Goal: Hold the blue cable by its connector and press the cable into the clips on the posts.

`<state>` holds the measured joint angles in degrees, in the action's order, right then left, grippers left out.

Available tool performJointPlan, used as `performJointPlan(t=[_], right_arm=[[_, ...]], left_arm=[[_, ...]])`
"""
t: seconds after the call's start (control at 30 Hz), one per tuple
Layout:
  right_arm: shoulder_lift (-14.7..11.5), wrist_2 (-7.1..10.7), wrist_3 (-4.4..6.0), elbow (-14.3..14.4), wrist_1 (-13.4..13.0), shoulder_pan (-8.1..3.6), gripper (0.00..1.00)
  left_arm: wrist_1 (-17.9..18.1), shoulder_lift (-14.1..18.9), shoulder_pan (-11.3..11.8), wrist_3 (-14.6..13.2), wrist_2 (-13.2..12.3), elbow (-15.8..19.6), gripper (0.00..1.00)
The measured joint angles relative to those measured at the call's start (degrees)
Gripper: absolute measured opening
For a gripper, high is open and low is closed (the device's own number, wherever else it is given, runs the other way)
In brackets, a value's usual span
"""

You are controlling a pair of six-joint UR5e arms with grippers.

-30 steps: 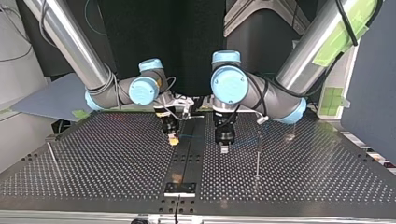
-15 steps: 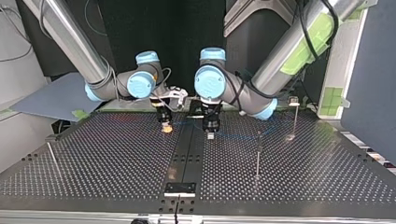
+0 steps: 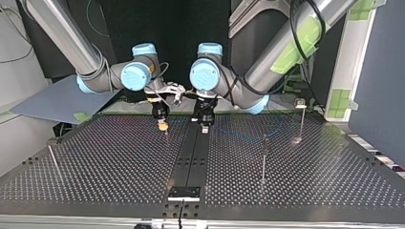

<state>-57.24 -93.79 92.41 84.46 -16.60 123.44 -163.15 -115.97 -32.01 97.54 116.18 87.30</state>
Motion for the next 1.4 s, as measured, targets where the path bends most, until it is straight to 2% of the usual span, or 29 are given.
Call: performJointPlan(t=[0.27, 0.5, 0.67, 0.8, 0.9, 1.13, 1.4], right_arm=[[-0.2, -0.87, 0.55, 4.0, -2.7, -0.78, 0.0], [-0.1, -2.43, 0.81, 6.8, -4.6, -1.49, 0.0], [-0.1, -3.32, 0.12, 7.3, -4.6, -1.95, 0.0], [-0.1, -3.88, -0.74, 8.7, -5.4, -2.91, 0.0], [0.0, -3.87, -0.8, 10.0, -6.6, -3.7, 0.0], [0.0, -2.47, -0.17, 12.9, -9.5, -5.65, 0.0], [0.7, 1.31, 0.1, 16.8, -13.4, -7.11, 0.0]], left_arm=[[0.4, -0.9, -1.8, 0.0, 0.8, 0.3, 0.0], [1.0, -4.1, -3.8, -0.1, 1.0, 0.4, 0.0], [2.9, -6.6, -5.1, 0.6, 1.5, 0.4, 0.0], [4.0, -7.8, -5.9, 1.0, 1.9, 0.4, 0.0], [5.1, -8.2, -6.7, 1.4, 2.1, 0.4, 0.0], [8.6, -10.8, -8.7, 2.0, 2.1, 0.4, 0.0], [12.3, -13.7, -9.9, 2.8, 2.2, 0.4, 0.0]])
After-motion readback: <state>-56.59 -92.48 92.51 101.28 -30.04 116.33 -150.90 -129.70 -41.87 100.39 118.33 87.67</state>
